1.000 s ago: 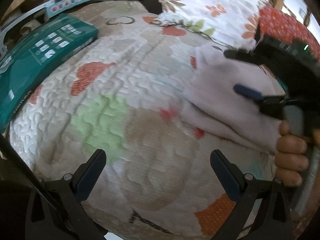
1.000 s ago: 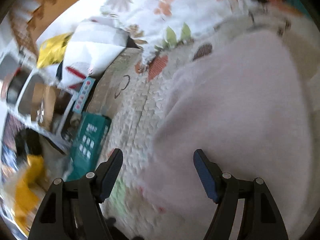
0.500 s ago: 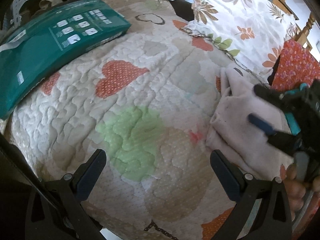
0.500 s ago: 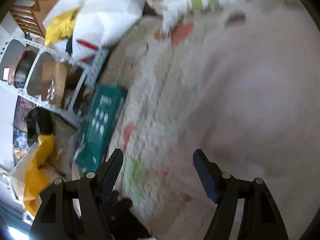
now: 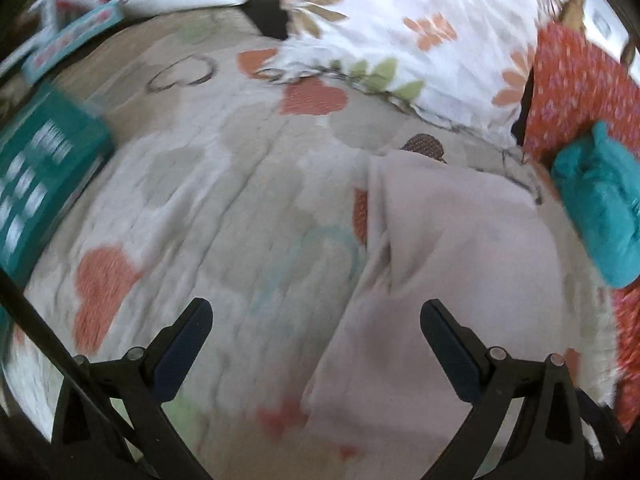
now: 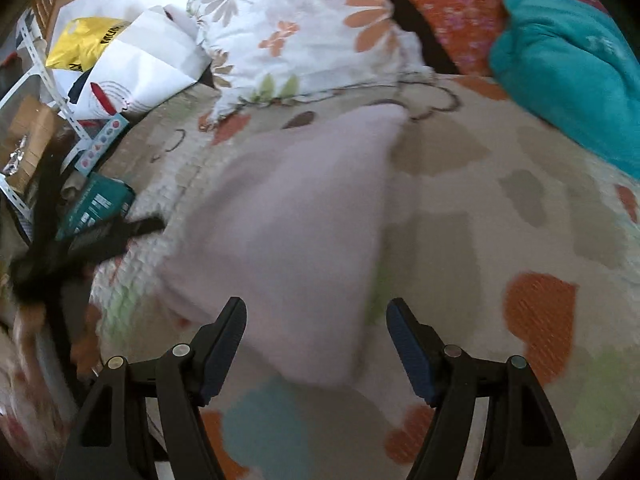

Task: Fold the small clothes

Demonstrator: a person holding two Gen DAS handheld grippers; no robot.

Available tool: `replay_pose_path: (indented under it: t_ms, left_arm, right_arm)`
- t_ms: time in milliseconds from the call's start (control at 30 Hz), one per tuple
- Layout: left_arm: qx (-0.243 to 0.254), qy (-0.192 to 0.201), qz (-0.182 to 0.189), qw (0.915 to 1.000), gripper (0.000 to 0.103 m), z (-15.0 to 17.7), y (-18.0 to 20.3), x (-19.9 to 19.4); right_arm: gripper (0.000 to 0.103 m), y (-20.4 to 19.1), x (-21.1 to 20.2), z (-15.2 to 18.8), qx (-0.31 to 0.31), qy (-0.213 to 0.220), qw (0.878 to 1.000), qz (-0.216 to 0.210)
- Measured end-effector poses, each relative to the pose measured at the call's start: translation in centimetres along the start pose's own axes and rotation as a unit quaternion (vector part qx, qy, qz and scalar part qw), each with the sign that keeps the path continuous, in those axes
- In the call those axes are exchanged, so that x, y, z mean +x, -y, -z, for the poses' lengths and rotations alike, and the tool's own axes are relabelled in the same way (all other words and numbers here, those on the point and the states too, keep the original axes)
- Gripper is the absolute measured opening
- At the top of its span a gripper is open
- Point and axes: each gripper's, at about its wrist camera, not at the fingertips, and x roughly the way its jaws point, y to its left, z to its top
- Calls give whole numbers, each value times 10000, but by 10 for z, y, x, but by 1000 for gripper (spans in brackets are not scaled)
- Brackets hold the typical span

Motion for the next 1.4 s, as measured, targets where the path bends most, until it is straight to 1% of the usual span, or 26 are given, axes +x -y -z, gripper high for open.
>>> replay_pose_path:
  t_ms: [67, 100, 133, 200, 233, 267, 333, 400, 467, 533, 567, 633, 700, 733, 767, 833, 867, 900, 933, 967, 1033, 1067, 1167, 1233, 1333, 1400]
  left_arm:
    - [370, 65, -408, 9985, 103, -9, 12, 17]
    - [604, 86, -655, 9960, 103, -13, 18, 26]
    - [867, 129, -1034, 9908, 103, -17, 24, 36]
    - [1264, 196, -1827, 9748, 103, -23, 28, 52]
    - [1345, 192, -1983, 9707, 103, -26, 27, 58]
    - [1319, 153, -1971, 9714, 103, -32, 25, 63]
    - [1100, 89, -1875, 9760, 103, -43, 15, 63]
    - [821, 203, -1831, 9795, 103, -55, 6, 55]
    - [606, 266, -1594, 9850, 103, -64, 1, 46]
    - [430, 286, -1091, 9927, 103, -68, -2, 33]
    - [408, 294, -914, 9945, 103, -68, 0, 29]
    - [521, 308, -368, 9975, 103, -58, 12, 17]
    - [730, 154, 369, 9965, 103, -48, 26, 11]
    - [817, 13, 744, 9939, 103, -44, 33, 12]
    - [915, -188, 1183, 9886, 103, -40, 41, 15]
    - [936, -477, 1483, 9833, 103, -40, 49, 27]
    - [926, -635, 1410, 9836, 103, -40, 51, 37]
    - [929, -785, 1013, 9874, 103, -41, 52, 52]
    - [916, -835, 568, 9907, 103, -41, 50, 63]
    - [866, -872, 265, 9921, 103, -42, 46, 72]
    - [482, -1149, 616, 9903, 103, -50, 29, 84]
    - [345, -1246, 651, 9895, 103, -54, 23, 86]
    - [88, -1087, 476, 9929, 103, -65, 4, 80]
    - [-22, -1081, 458, 9931, 103, -70, -4, 78]
    - [42, -775, -349, 9964, 103, -73, -10, 70]
    - [38, -608, -664, 9959, 103, -77, -18, 65]
  right_arm:
    - [78, 9, -4, 5, 67, 53, 10000, 21]
    - [78, 14, -4, 5, 157, 76, 9998, 16]
    - [78, 17, -4, 5, 208, 78, 9998, -17]
    - [78, 20, -1, 0, 295, 75, 9995, -124]
    - [78, 20, 0, -1, 282, 90, 9995, -126]
    - [78, 19, 1, -2, 249, 99, 9996, -101]
    - [78, 18, 3, -4, 175, 101, 9998, -16]
    - [78, 18, 6, -6, 152, 97, 9998, 20]
    - [78, 19, 7, -7, 195, 80, 9998, -56]
    - [78, 19, 9, -8, 213, 78, 9997, -125]
    - [78, 18, 10, -9, 196, 76, 9997, -141]
    - [78, 15, 13, -9, 117, 72, 9999, -87]
    - [78, 13, 15, -9, 107, 59, 9999, -71]
    - [78, 13, 15, -8, 141, 51, 9998, -105]
    - [78, 14, 14, -8, 170, 54, 9998, -131]
    - [78, 14, 12, -6, 219, 80, 9996, -149]
    - [78, 14, 11, -5, 217, 91, 9996, -136]
    - [78, 13, 10, -5, 211, 97, 9997, -116]
    - [78, 13, 10, -4, 200, 104, 9997, -86]
    - [78, 13, 9, -2, 179, 110, 9998, -56]
    - [78, 12, 7, -1, 138, 127, 9998, -9]
    - [78, 12, 6, 0, 112, 137, 9998, 15]
    - [78, 14, 7, 0, 143, 145, 9998, 21]
    - [78, 17, 8, 0, 228, 122, 9997, -8]
    - [78, 20, 8, -1, 272, 130, 9995, -11]
    - [78, 20, 7, -1, 261, 158, 9995, 27]
